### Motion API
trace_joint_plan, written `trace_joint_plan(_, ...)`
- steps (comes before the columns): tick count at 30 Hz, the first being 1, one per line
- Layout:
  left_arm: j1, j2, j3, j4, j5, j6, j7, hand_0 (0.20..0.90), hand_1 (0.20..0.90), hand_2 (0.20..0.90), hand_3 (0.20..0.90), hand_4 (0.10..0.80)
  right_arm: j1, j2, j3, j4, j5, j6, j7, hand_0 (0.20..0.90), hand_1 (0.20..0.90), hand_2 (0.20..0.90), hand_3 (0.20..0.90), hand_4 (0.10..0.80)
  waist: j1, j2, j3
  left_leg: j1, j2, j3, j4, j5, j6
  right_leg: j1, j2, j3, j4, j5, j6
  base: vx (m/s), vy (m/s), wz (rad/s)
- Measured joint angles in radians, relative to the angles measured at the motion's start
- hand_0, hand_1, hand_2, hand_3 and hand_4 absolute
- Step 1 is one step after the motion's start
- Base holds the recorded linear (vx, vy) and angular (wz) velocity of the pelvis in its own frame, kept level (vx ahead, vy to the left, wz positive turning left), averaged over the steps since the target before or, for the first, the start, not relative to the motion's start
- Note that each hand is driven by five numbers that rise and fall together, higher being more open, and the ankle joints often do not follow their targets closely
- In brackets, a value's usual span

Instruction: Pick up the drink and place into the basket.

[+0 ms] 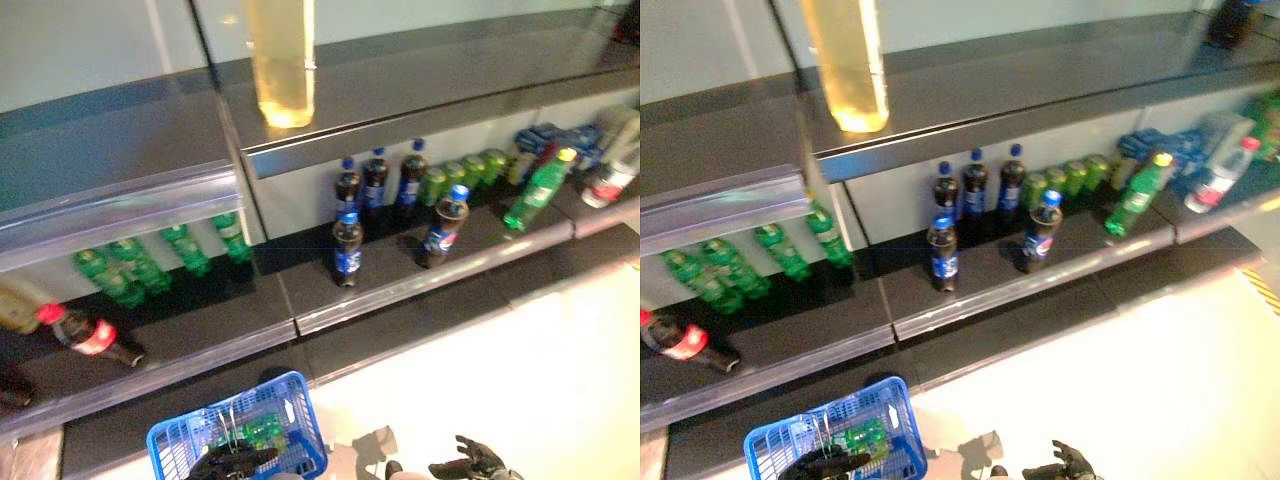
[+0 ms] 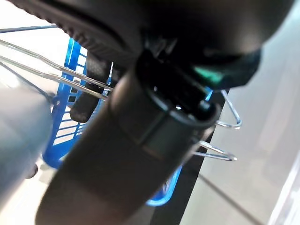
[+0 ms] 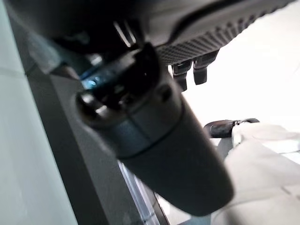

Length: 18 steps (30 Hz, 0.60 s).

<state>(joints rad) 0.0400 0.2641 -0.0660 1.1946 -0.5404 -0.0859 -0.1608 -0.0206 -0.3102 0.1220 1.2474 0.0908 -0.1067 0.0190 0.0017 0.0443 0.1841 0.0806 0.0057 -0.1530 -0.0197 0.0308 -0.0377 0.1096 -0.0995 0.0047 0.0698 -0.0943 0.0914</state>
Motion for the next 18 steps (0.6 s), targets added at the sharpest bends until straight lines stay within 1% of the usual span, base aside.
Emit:
trace_joint_plan(1, 0.005, -0.003, -0.002, -0.041, -0.024, -0.003, 0.0, 0.3, 0.3, 0.3, 0.2, 0.1, -0.017, 0.0, 0.004, -0.009, 0.003, 0.001, -0.001, 0.9, 0.9, 0.9, 0.9, 0.8, 0.022, 0.017, 0.002, -0.035, 0.016, -0.029, -0.028, 0.041, -0.017, -0.047, 0.026, 0.001, 0.027, -0.003, -0.013, -0.546, 0.034, 1.0)
trace_joint_plan(2, -0.011, -0.002, -0.008, -0.065, -0.027, -0.006, -0.001, 0.3, 0.3, 0.3, 0.2, 0.1, -0.038, -0.003, 0.019, -0.008, 0.018, -0.001, -0.002, 0.9, 0.9, 0.9, 0.9, 0.8, 0.028, 0.031, 0.005, -0.086, 0.023, -0.043, -0.045, 0.077, -0.049, -0.092, 0.058, -0.001, 0.042, -0.016, -0.033, -0.504, 0.088, 0.95)
trace_joint_plan(3, -0.033, -0.003, -0.017, -0.07, -0.027, -0.006, -0.002, 0.3, 0.3, 0.3, 0.2, 0.1, -0.049, -0.006, 0.022, -0.007, 0.029, 0.0, -0.002, 0.9, 0.9, 0.9, 0.9, 0.8, 0.016, 0.029, 0.005, -0.118, 0.029, -0.036, -0.054, 0.097, -0.084, -0.109, 0.069, 0.0, 0.037, -0.013, -0.05, -0.238, 0.083, 1.56)
trace_joint_plan(4, -0.092, -0.011, -0.042, -0.069, -0.024, -0.006, -0.006, 0.3, 0.3, 0.3, 0.2, 0.1, -0.068, -0.02, 0.018, -0.007, 0.045, 0.007, -0.006, 0.9, 0.9, 0.9, 0.9, 0.8, 0.0, 0.045, 0.033, -0.178, 0.059, 0.042, -0.063, 0.069, -0.102, -0.124, 0.064, -0.03, 0.008, 0.023, -0.076, -0.141, 0.148, 1.27)
trace_joint_plan(5, -0.134, -0.01, -0.034, -0.069, -0.019, -0.012, -0.001, 0.3, 0.3, 0.3, 0.2, 0.1, -0.109, -0.017, 0.014, 0.001, 0.059, 0.025, -0.015, 0.9, 0.9, 0.9, 0.9, 0.8, 0.035, 0.011, 0.066, -0.201, 0.053, 0.141, 0.015, 0.033, -0.041, -0.155, 0.025, -0.018, 0.016, 0.041, -0.077, -0.097, 0.232, 0.98)
trace_joint_plan(6, -0.14, 0.008, -0.037, -0.069, -0.008, -0.01, -0.002, 0.3, 0.3, 0.3, 0.2, 0.1, -0.126, -0.015, 0.014, -0.011, 0.071, 0.024, -0.021, 0.9, 0.9, 0.9, 0.9, 0.8, 0.032, -0.014, 0.073, -0.191, 0.043, 0.176, 0.092, 0.003, -0.026, -0.165, -0.014, -0.027, 0.012, 0.06, -0.073, -0.089, 0.328, 0.3)
trace_joint_plan(7, -0.135, 0.014, -0.039, -0.059, 0.01, -0.008, -0.002, 0.3, 0.3, 0.3, 0.2, 0.1, -0.13, -0.02, 0.01, -0.025, 0.076, 0.021, -0.024, 0.9, 0.9, 0.9, 0.9, 0.8, 0.015, -0.027, 0.077, -0.167, 0.023, 0.177, 0.163, -0.019, -0.045, -0.154, -0.044, -0.043, 0.006, 0.069, -0.059, -0.023, 0.361, 0.62)
trace_joint_plan(8, -0.119, 0.004, -0.044, -0.03, 0.031, -0.009, -0.005, 0.3, 0.3, 0.3, 0.2, 0.1, -0.121, -0.028, -0.031, -0.028, 0.08, 0.014, -0.03, 0.9, 0.9, 0.9, 0.9, 0.8, -0.021, -0.018, 0.072, -0.087, 0.019, 0.174, 0.205, -0.052, -0.066, -0.117, -0.069, -0.059, -0.009, 0.078, -0.041, 0.009, 0.29, 0.7)
trace_joint_plan(9, -0.084, -0.014, -0.045, -0.023, 0.032, -0.008, -0.027, 0.3, 0.3, 0.3, 0.2, 0.1, -0.104, -0.049, -0.058, -0.026, 0.087, 0.008, -0.041, 0.9, 0.9, 0.9, 0.9, 0.8, -0.044, 0.01, 0.05, 0.007, 0.029, 0.185, 0.095, -0.061, -0.057, -0.112, -0.063, -0.073, -0.005, 0.072, -0.024, 0.01, 0.207, 0.69)
trace_joint_plan(10, -0.072, -0.034, -0.045, -0.019, 0.03, -0.008, -0.041, 0.3, 0.3, 0.3, 0.2, 0.1, -0.088, -0.071, -0.07, -0.024, 0.087, 0.002, -0.046, 0.9, 0.9, 0.9, 0.9, 0.8, -0.063, 0.059, 0.025, 0.05, 0.052, 0.203, 0.018, -0.049, -0.043, -0.118, -0.04, -0.082, -0.003, 0.069, -0.013, -0.013, 0.096, 0.63)
trace_joint_plan(11, -0.073, -0.049, -0.045, -0.001, 0.03, -0.005, -0.049, 0.3, 0.3, 0.3, 0.2, 0.1, -0.078, -0.082, -0.086, -0.006, 0.087, -0.001, -0.049, 0.9, 0.9, 0.9, 0.9, 0.8, -0.069, 0.089, 0.012, 0.069, 0.064, 0.219, -0.036, -0.062, -0.036, -0.121, -0.028, -0.081, 0.001, 0.068, 0.0, -0.012, 0.04, 0.64)
trace_joint_plan(12, -0.086, -0.052, -0.045, 0.014, 0.03, -0.006, -0.047, 0.3, 0.3, 0.3, 0.2, 0.1, -0.069, -0.081, -0.094, 0.021, 0.086, 0.001, -0.045, 0.9, 0.9, 0.9, 0.9, 0.8, -0.061, 0.086, 0.013, 0.075, 0.066, 0.23, -0.063, -0.068, -0.028, -0.137, -0.024, -0.081, 0.017, 0.065, 0.013, -0.014, 0.019, 0.46)
trace_joint_plan(13, -0.088, -0.05, -0.045, 0.015, 0.031, -0.006, -0.047, 0.3, 0.3, 0.3, 0.2, 0.1, -0.069, -0.078, -0.095, 0.031, 0.086, 0.001, -0.043, 0.9, 0.9, 0.9, 0.9, 0.8, -0.057, 0.081, 0.015, 0.072, 0.065, 0.23, -0.065, -0.074, -0.02, -0.141, -0.026, -0.08, 0.02, 0.064, 0.017, -0.007, 0.001, 0.06)
trace_joint_plan(14, -0.074, -0.02, -0.04, 0.029, 0.033, -0.015, -0.043, 0.3, 0.3, 0.3, 0.2, 0.1, -0.067, -0.039, -0.096, 0.057, 0.086, 0.0, -0.04, 0.9, 0.9, 0.9, 0.9, 0.8, -0.045, 0.026, 0.013, 0.074, 0.043, 0.245, -0.065, -0.069, -0.01, -0.152, -0.048, -0.074, 0.02, 0.071, 0.028, 0.002, -0.006, -0.13)
trace_joint_plan(15, -0.065, -0.009, -0.04, 0.038, 0.033, -0.015, -0.044, 0.3, 0.3, 0.3, 0.2, 0.1, -0.062, -0.027, -0.096, 0.06, 0.086, -0.001, -0.039, 0.9, 0.9, 0.9, 0.9, 0.8, -0.045, 0.014, 0.007, 0.075, 0.04, 0.248, -0.065, -0.069, -0.007, -0.151, -0.052, -0.074, 0.018, 0.072, 0.029, 0.007, -0.009, -0.2)
trace_joint_plan(17, -0.03, 0.038, -0.035, 0.07, 0.033, -0.013, -0.044, 0.3, 0.3, 0.3, 0.2, 0.1, -0.032, 0.013, -0.096, 0.058, 0.086, -0.007, -0.035, 0.9, 0.9, 0.9, 0.9, 0.8, -0.047, -0.026, -0.017, 0.085, 0.029, 0.261, -0.065, -0.071, 0.002, -0.144, -0.066, -0.077, 0.007, 0.077, 0.032, 0.009, -0.007, -0.14)
trace_joint_plan(18, -0.025, 0.055, -0.016, 0.09, 0.031, -0.011, -0.044, 0.3, 0.3, 0.3, 0.2, 0.1, 0.001, 0.029, -0.096, 0.058, 0.085, -0.01, -0.034, 0.9, 0.9, 0.9, 0.9, 0.8, -0.048, -0.048, -0.03, 0.095, 0.024, 0.262, -0.065, -0.07, 0.006, -0.127, -0.076, -0.077, -0.003, 0.084, 0.038, 0.024, -0.019, -0.09)
